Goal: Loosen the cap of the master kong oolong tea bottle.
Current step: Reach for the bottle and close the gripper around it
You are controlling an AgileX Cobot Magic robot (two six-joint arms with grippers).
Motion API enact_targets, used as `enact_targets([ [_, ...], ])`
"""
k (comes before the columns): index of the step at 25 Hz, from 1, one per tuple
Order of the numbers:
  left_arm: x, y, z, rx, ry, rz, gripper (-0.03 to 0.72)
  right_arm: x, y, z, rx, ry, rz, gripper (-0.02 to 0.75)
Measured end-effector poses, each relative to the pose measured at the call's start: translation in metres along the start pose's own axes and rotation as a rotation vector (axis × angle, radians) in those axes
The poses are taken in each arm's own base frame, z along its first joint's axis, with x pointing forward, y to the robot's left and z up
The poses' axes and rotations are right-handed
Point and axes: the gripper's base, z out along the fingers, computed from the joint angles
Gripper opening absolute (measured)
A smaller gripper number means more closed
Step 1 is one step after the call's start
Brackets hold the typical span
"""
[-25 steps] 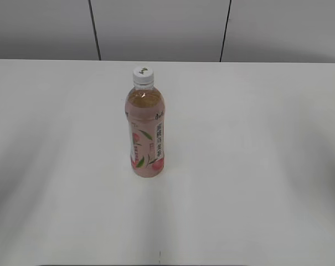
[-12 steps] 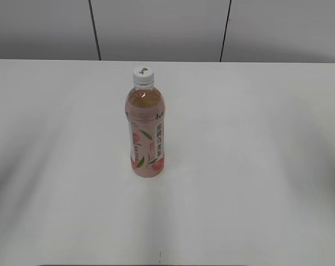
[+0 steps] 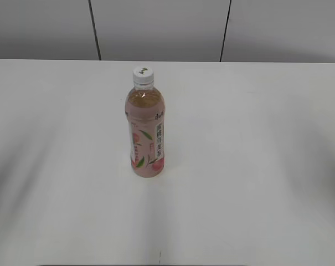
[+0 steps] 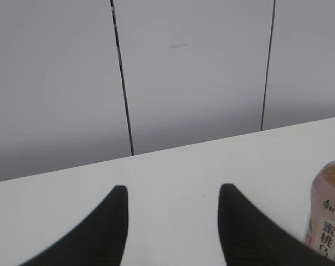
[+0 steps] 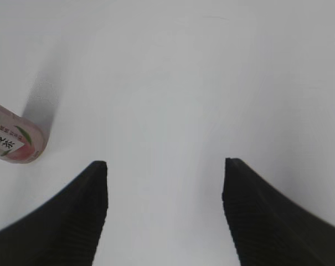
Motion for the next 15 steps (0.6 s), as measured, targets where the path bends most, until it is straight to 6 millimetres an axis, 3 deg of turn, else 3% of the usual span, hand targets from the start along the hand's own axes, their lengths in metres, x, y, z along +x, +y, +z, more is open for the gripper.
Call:
enact_targets([
  [15,0.0048,-0.0088,-0.0013,0.098,-0.080,0.055,0.318,0.0000,0.0000,0.0000,0.000,0.000,0.000,0.494],
])
